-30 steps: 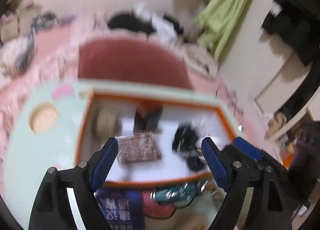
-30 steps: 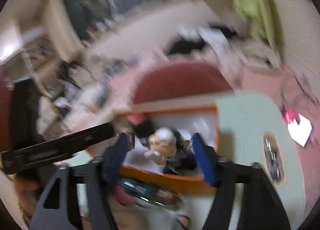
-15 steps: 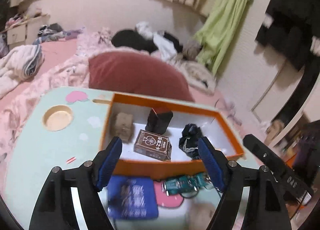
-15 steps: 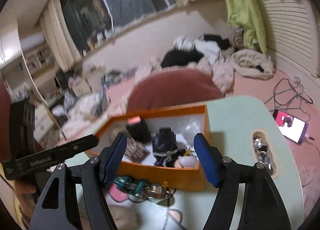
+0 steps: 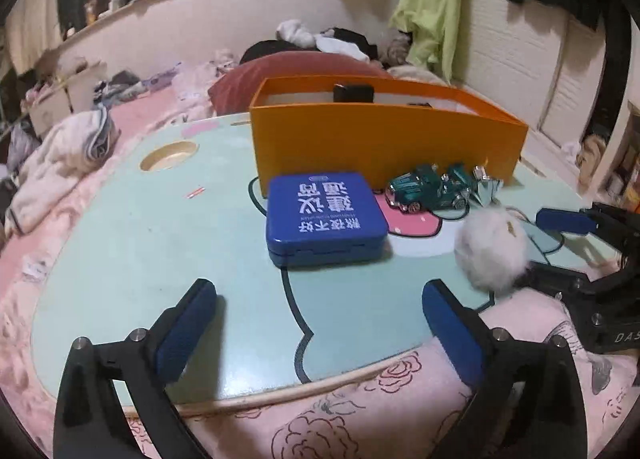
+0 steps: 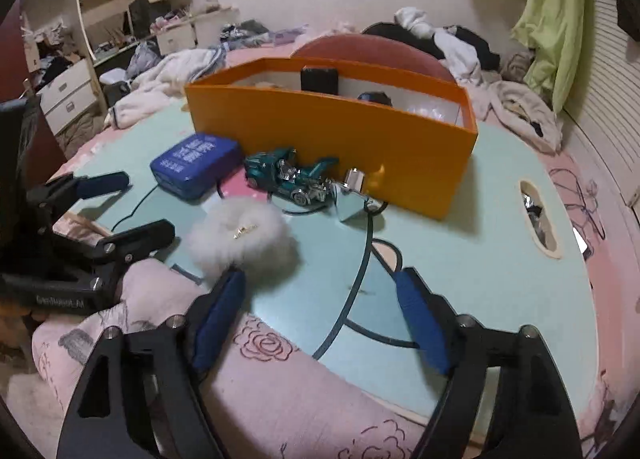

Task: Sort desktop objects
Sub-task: 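Put the round metal piece in the box with right gripper while left puts blue tin in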

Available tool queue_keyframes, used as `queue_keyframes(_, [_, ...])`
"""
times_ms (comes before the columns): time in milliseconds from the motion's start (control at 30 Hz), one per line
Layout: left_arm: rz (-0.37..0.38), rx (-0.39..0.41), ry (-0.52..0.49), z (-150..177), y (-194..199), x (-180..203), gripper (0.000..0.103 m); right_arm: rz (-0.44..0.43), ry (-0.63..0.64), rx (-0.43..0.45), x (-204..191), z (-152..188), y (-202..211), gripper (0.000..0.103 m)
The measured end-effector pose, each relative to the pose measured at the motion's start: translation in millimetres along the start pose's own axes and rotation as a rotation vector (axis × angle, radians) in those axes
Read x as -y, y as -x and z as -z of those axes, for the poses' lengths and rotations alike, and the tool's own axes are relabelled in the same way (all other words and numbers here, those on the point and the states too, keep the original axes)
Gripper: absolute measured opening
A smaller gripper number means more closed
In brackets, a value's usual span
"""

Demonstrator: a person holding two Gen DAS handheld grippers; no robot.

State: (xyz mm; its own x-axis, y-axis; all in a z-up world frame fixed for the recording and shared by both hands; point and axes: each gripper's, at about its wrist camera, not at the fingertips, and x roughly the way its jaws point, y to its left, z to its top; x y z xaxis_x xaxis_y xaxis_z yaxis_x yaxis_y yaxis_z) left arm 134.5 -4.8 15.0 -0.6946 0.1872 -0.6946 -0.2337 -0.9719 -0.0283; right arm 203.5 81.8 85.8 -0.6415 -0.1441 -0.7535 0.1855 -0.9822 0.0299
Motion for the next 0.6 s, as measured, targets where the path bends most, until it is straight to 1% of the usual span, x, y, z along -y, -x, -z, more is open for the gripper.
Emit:
queue_keyframes(67, [-0.008,-0.005,-0.003,-2.1,1.8,1.5,0.102,-0.005,-0.012,0.007,3.7,-1.7,-2.7,0.084])
queue_keyframes(233, [-0.005,0.000,-0.001,0.9,3.3,-3.3,0.102,-0.016,-0.021,0.021,7.0,-6.1,-8.1,0.085])
queue_keyframes(367, [-0.006,0.000,-0.001,0.4,4.0,-3.4,0.102,-0.026,-0.032,0.034,6.5,4.8,3.0,0.085])
queue_keyframes(467, [-0.006,0.001,-0.001,0.4,3.6,-3.3,0.102,-0.049,-0.055,0.050,10.6,6.0,4.8,0.085])
queue_keyframes(600, [-0.005,0.000,-0.001,0.3,3.8,-3.2,0.102,-0.055,-0.104,0.064,16.9,5.6,6.3,0.085])
